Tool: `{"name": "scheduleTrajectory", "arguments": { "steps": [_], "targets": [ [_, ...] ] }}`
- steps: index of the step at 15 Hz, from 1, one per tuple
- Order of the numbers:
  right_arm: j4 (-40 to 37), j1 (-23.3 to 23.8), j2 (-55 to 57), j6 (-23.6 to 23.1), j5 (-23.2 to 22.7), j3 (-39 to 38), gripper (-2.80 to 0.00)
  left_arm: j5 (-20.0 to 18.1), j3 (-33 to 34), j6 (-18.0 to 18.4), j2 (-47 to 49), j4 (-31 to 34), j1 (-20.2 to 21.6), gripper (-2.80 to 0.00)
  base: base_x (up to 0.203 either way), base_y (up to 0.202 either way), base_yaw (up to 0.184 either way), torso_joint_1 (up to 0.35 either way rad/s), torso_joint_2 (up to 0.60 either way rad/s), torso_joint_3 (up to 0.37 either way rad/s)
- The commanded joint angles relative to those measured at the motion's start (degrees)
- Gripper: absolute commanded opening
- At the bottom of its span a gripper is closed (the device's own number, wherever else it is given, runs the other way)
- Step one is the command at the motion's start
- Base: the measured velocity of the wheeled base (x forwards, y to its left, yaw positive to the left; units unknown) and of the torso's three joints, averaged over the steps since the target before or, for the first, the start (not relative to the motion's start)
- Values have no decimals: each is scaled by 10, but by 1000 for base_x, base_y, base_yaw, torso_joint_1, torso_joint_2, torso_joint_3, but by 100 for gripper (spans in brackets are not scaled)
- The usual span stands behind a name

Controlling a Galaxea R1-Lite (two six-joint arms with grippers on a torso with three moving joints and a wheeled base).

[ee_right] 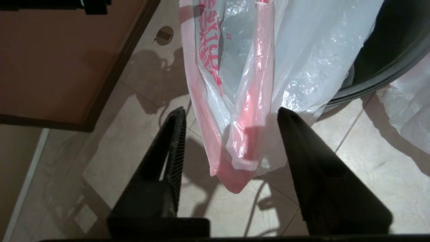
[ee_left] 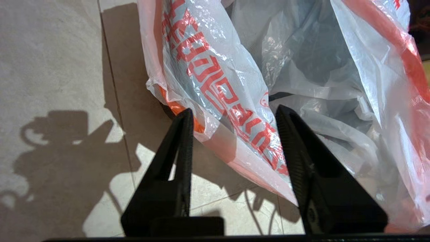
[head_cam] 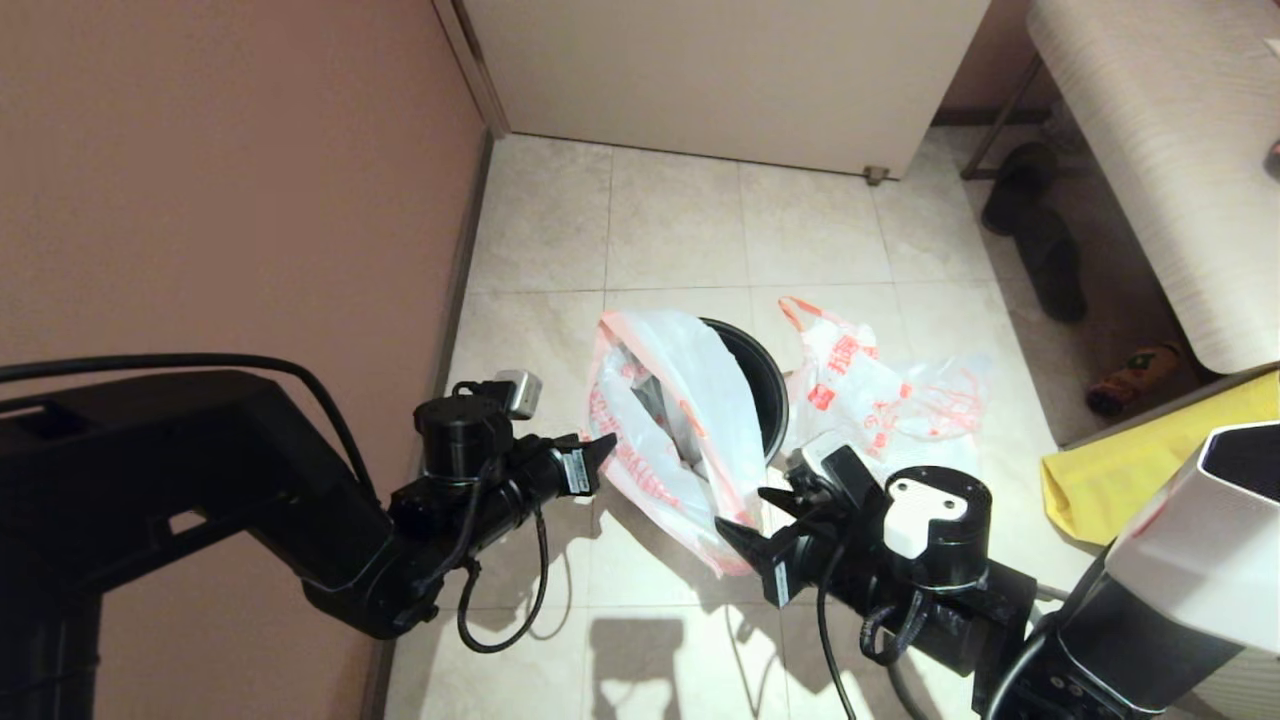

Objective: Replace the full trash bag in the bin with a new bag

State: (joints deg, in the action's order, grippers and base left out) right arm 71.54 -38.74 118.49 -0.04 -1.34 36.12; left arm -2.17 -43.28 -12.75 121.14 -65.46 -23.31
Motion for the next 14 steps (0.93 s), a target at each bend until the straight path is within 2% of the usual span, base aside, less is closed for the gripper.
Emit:
{"name": "scheduleTrajectory", "arguments": {
  "steps": [1, 2, 4, 6, 9, 11, 14],
  "targets": [
    [6, 1, 0, 0, 0, 2, -280, 3, -4, -1, 1, -4, -2, -280, 0, 0, 0, 0, 0, 0],
    [13, 0, 0, 0, 0, 2, -280, 10, -10, -1, 14, -4, -2, -280, 0, 0, 0, 0, 0, 0],
    [23, -1, -1, 0, -1, 2, -280, 51, -40, -6, 47, -6, -10, -280, 0, 0, 0, 0, 0, 0],
    [24, -2, -1, 0, -1, 2, -280, 65, -52, -33, 57, -5, -20, -280, 0, 0, 0, 0, 0, 0],
    [24, -1, -4, 0, 0, 2, -280, 61, -38, -21, 57, 4, -22, -280, 0, 0, 0, 0, 0, 0],
    [24, -2, -4, 0, 0, 2, -280, 36, -23, 0, 58, 11, -21, -280, 0, 0, 0, 0, 0, 0],
    [24, -1, -4, 0, 0, 2, -280, 34, -18, 2, 61, 12, -18, -280, 0, 0, 0, 0, 0, 0]
  ]
}}
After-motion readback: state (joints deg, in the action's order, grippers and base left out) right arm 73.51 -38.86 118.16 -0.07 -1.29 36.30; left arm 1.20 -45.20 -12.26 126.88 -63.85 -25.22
